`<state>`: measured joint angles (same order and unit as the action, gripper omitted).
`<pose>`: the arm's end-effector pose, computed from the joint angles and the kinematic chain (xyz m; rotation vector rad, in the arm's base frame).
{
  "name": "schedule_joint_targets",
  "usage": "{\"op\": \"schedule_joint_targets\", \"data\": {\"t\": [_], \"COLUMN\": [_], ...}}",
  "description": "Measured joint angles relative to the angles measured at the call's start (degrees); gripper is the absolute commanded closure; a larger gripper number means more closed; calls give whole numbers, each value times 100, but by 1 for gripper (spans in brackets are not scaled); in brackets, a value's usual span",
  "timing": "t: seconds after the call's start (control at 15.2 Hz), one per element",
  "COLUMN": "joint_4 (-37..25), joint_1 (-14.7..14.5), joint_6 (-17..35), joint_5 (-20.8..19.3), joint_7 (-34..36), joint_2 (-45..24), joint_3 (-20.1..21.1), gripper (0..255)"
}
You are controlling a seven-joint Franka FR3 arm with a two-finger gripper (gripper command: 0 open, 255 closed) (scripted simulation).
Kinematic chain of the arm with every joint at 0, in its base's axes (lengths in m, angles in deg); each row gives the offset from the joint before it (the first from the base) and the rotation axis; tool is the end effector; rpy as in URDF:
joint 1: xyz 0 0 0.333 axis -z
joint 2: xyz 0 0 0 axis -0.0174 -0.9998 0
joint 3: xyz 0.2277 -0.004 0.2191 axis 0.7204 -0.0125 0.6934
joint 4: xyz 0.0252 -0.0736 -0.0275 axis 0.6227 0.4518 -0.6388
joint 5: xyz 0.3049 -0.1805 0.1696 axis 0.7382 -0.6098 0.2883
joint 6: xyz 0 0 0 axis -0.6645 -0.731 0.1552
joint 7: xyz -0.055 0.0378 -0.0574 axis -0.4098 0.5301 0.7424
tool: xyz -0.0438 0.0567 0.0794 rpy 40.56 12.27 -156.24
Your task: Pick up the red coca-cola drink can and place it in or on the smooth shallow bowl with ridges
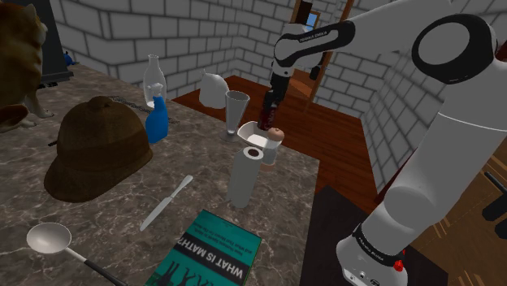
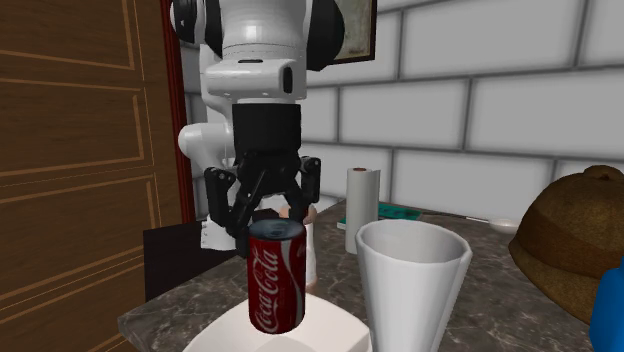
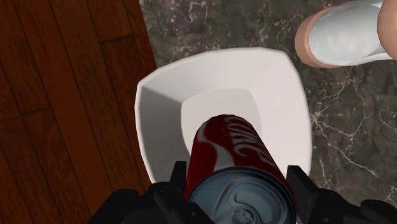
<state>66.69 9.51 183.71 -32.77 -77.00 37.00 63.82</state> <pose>0.5893 -0.0956 0.4168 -3.1298 -0.2698 0.0023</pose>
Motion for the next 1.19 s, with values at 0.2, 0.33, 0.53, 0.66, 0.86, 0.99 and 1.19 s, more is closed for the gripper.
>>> {"op": "schedule_joint_targets", "data": {"t": [0.2,0.33,0.53,0.66,0.86,0.99,1.19], "joint_4": [150,234,320,335,338,338,336], "joint_1": [3,1,-2,-3,-3,-4,-4], "joint_6": [224,359,550,576,583,583,583], "joint_5": [-2,-3,-8,-8,-8,-8,-8], "joint_7": [-5,0,6,8,9,9,9], "joint_2": [-74,-125,-231,-241,-244,-243,-241], "joint_3": [-3,-2,-1,0,0,0,0], "gripper": [255,255,255,255,255,0,0]}}
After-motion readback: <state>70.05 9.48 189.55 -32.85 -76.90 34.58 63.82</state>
